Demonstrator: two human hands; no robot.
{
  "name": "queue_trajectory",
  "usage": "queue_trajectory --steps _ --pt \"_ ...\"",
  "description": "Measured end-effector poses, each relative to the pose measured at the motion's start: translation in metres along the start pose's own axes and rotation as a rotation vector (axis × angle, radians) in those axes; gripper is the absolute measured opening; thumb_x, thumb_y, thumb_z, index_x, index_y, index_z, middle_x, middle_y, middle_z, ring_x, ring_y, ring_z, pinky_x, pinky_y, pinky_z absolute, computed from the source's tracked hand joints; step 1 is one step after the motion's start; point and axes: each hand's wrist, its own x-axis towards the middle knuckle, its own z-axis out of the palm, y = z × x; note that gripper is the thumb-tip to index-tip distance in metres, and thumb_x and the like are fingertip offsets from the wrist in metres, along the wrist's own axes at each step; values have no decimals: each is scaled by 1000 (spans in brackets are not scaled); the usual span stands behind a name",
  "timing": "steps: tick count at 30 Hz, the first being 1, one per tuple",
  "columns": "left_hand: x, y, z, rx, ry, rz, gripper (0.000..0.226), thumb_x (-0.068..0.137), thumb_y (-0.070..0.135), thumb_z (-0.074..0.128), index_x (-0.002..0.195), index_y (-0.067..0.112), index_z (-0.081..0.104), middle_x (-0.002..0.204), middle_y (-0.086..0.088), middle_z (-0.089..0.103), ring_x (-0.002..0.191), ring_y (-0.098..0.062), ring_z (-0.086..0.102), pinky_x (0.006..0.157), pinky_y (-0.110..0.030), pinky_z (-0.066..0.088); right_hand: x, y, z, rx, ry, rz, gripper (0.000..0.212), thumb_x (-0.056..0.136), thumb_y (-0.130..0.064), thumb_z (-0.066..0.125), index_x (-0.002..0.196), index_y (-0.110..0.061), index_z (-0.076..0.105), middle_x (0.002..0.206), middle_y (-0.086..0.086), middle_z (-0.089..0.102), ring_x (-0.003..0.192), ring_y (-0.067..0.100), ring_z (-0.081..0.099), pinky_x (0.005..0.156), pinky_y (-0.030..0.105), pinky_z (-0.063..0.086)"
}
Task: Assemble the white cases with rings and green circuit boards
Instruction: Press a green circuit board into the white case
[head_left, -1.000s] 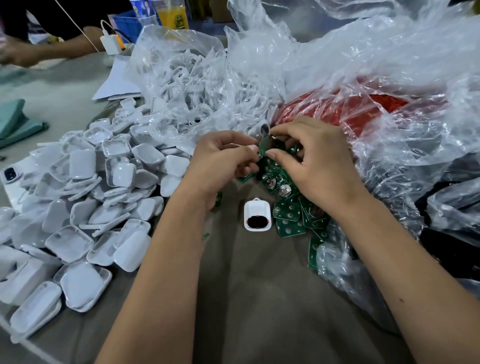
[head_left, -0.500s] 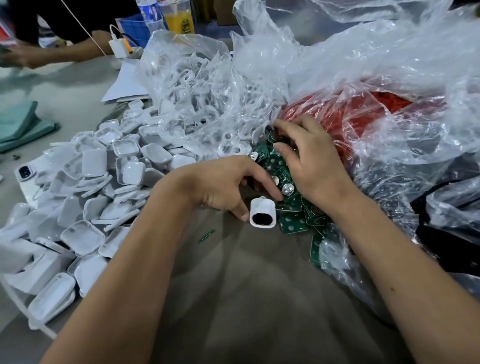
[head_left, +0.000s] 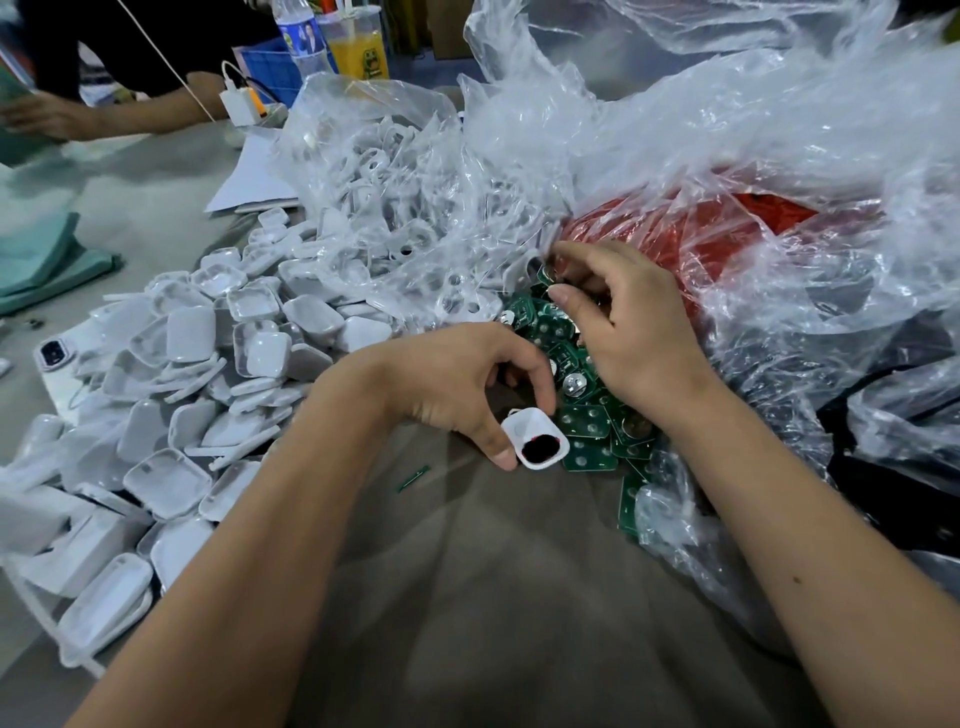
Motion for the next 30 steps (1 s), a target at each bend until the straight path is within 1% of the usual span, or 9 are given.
queue_trajectory --steps 4,6,9,12,17,19,22,25,30 --pt "-1 -9 -1 -58 30 16 45 62 12 97 97 25 73 96 -3 71 83 -28 64 76 -41 54 0 1 -3 244 -16 136 40 92 -22 79 131 -16 70 110 -5 72 98 11 71 90 27 59" --pt "-3 -17 -3 -127 83 13 43 63 13 97 96 22 72 87 1 73 73 -21 64 67 -36 52 1 3 -5 397 3 203 33 86 -17 85 118 -18 76 100 -6 78 91 9 74 82 23 61" --pt "-1 -24 -2 -219 268 4 40 63 14 98 94 18 72 86 -2 75 72 -21 68 69 -34 53 2 7 -9 620 70 284 22 82 -10 86 101 -19 79 90 -3 80 81 10 76 70 18 58" --pt "7 -24 4 -279 485 -32 38 62 20 99 90 20 72 87 -1 74 68 -18 66 70 -36 53 3 7 -12 749 122 322 20 84 -7 84 101 -13 76 82 1 78 69 13 72 59 19 53" --pt "26 -17 12 -281 690 -98 40 60 29 99 92 27 74 80 8 72 61 -6 63 58 -23 52 4 8 -12 719 159 324 13 84 -8 85 87 -16 75 73 3 76 59 14 68 48 21 49" --pt "34 -16 15 -263 756 -120 36 62 29 98 90 27 75 78 9 71 62 -6 64 58 -24 53 4 8 -12 683 168 321 12 84 -10 85 84 -19 77 72 3 77 57 13 68 47 20 48" --pt "42 -13 22 -262 866 -109 35 64 31 97 90 25 75 73 11 68 59 0 62 56 -16 49 2 10 -11 555 176 286 10 84 -19 87 83 -20 77 71 2 77 54 14 70 48 22 50" --pt "48 -12 28 -252 974 -81 35 64 35 97 91 24 76 68 11 69 61 -4 66 56 -14 48 2 10 -7 465 182 259 10 84 -23 86 80 -22 77 64 2 74 50 20 69 48 27 52" --pt "56 -5 36 -220 1001 -6 36 65 40 96 91 27 75 74 8 69 62 -5 66 57 -21 49 2 11 -5 394 245 270 11 84 -27 85 78 -23 77 60 -1 72 47 15 67 49 26 51"
